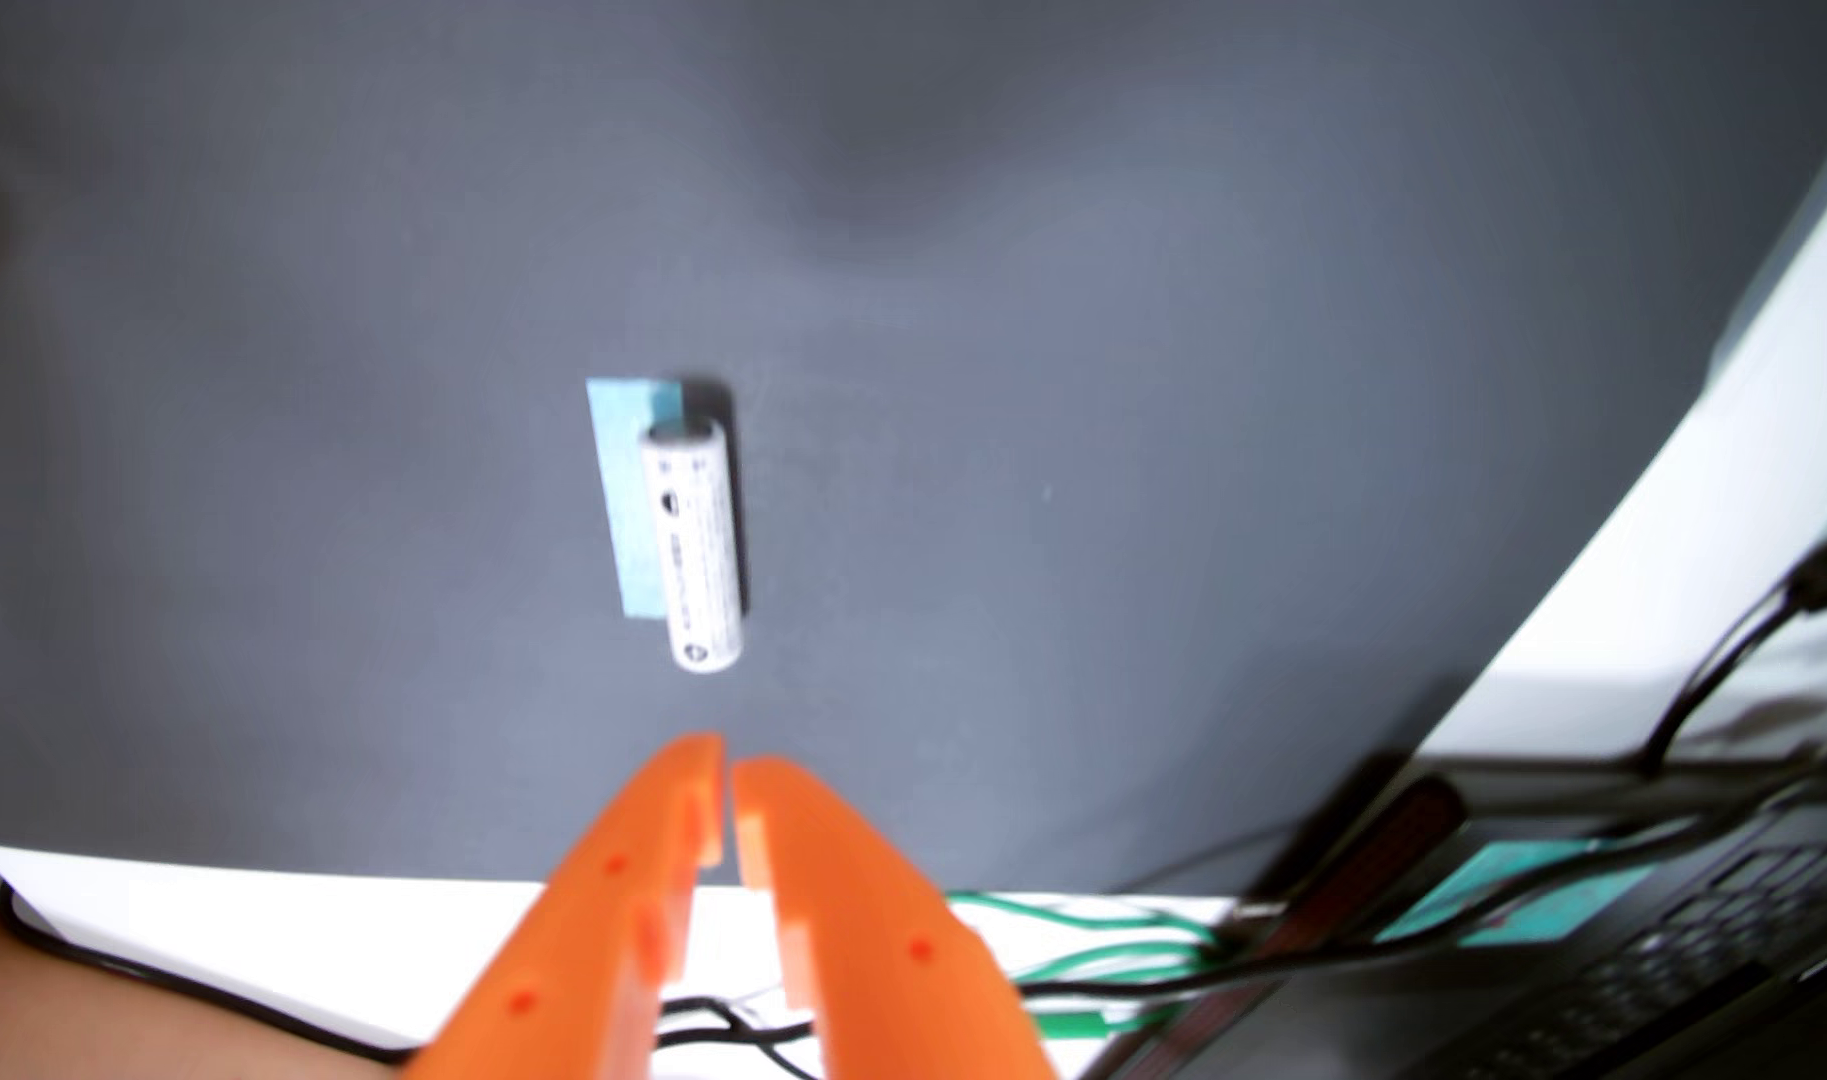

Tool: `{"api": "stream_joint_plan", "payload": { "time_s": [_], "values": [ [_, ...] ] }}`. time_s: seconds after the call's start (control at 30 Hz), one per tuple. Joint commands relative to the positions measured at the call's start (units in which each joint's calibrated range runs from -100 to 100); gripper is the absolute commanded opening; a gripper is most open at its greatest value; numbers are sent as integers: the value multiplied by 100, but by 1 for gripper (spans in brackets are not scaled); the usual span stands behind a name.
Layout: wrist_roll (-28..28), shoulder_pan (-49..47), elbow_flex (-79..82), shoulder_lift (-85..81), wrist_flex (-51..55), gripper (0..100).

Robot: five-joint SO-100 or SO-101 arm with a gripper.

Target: Insert Battery

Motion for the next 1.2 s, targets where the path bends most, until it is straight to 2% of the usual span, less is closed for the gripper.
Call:
{"api": "stream_joint_plan", "payload": {
  "time_s": [0.0,0.3,0.53,0.73,0.97,1.17],
  "values": [
    [233,482,-29,-205,-61,2],
    [882,883,-20,-147,-78,2],
    [1088,883,-20,-138,-86,2],
    [1119,895,340,-138,-518,2],
    [1119,895,817,-197,-1060,12],
    [1114,895,808,-197,-1094,12]
  ]
}}
